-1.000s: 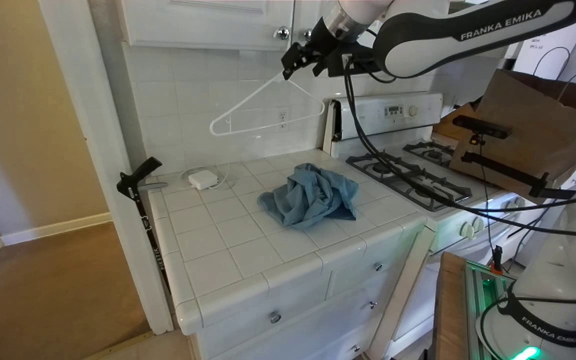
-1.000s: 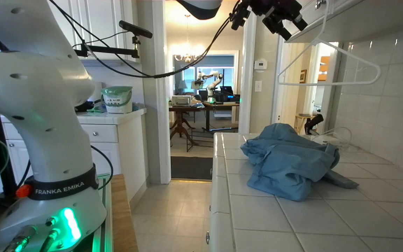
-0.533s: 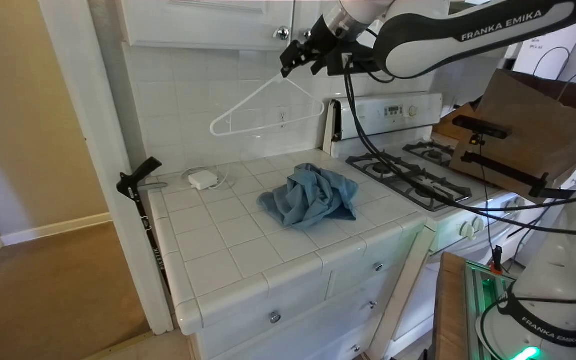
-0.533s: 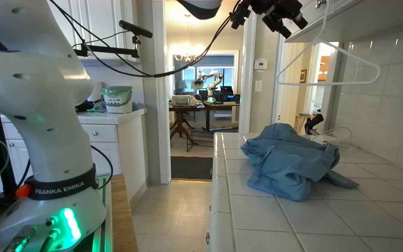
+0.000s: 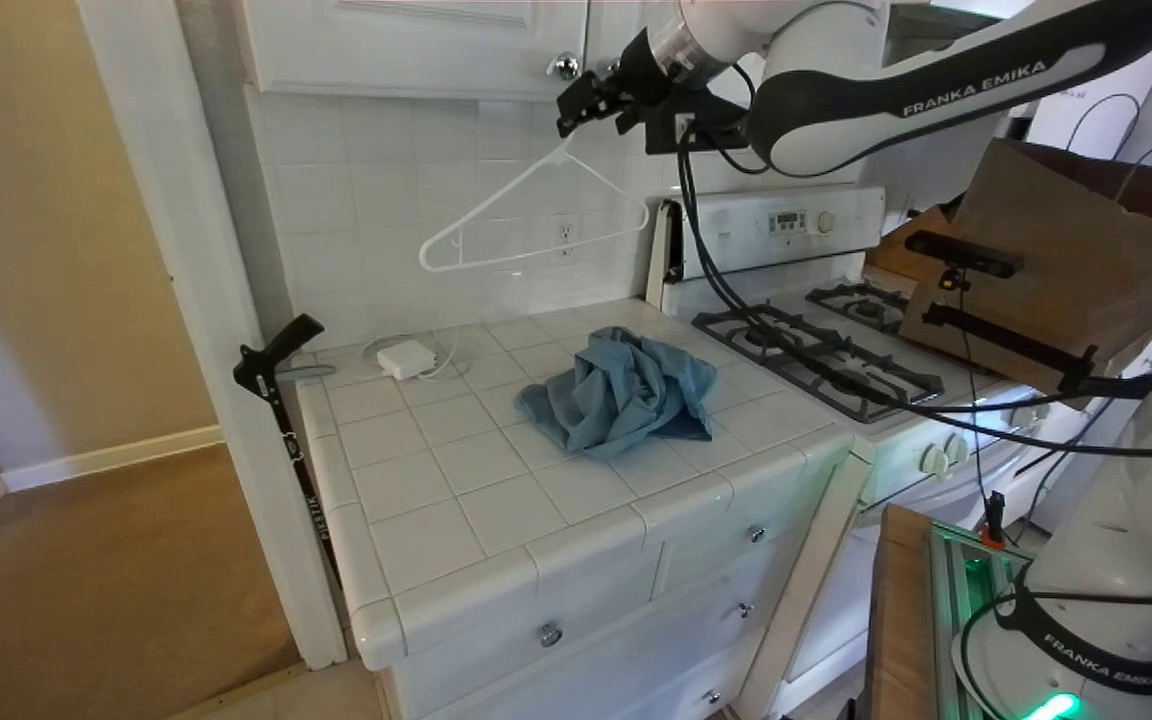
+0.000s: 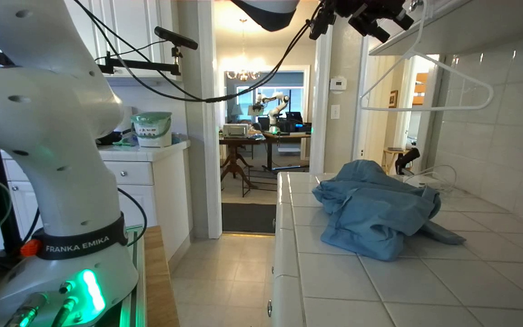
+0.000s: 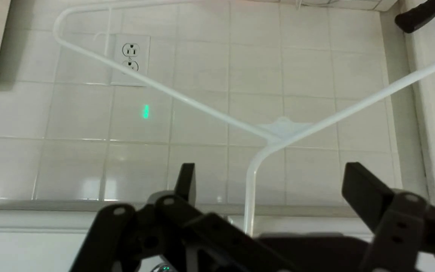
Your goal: Put the white hanger on the counter.
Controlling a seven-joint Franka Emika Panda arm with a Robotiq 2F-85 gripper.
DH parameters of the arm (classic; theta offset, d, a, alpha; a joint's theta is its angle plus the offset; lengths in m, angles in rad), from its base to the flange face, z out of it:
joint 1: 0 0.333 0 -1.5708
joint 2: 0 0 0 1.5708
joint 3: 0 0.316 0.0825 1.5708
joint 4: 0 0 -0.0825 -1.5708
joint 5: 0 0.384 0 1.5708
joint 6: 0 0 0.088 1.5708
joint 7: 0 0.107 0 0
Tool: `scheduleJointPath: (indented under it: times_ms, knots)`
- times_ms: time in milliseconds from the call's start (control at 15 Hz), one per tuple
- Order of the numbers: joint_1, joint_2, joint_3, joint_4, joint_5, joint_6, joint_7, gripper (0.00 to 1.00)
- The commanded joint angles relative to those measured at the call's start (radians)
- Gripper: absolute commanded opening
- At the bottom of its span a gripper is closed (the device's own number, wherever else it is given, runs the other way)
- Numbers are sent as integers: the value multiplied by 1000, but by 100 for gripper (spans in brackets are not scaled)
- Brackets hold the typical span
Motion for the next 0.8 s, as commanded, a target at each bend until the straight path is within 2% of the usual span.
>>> scheduleJointPath:
  times_ms: [0,333,467,533,667,733]
  knots:
    - [-54,48,19,31,-131,80,99,100]
    - [-89,87,28,61,-256,123,210,100]
    - [-95,100,32,80,-300,128,264,86]
    - [-97,106,33,89,-321,128,291,75]
    - [-98,117,35,107,-363,127,337,82]
    - [-98,122,36,115,-383,125,359,75]
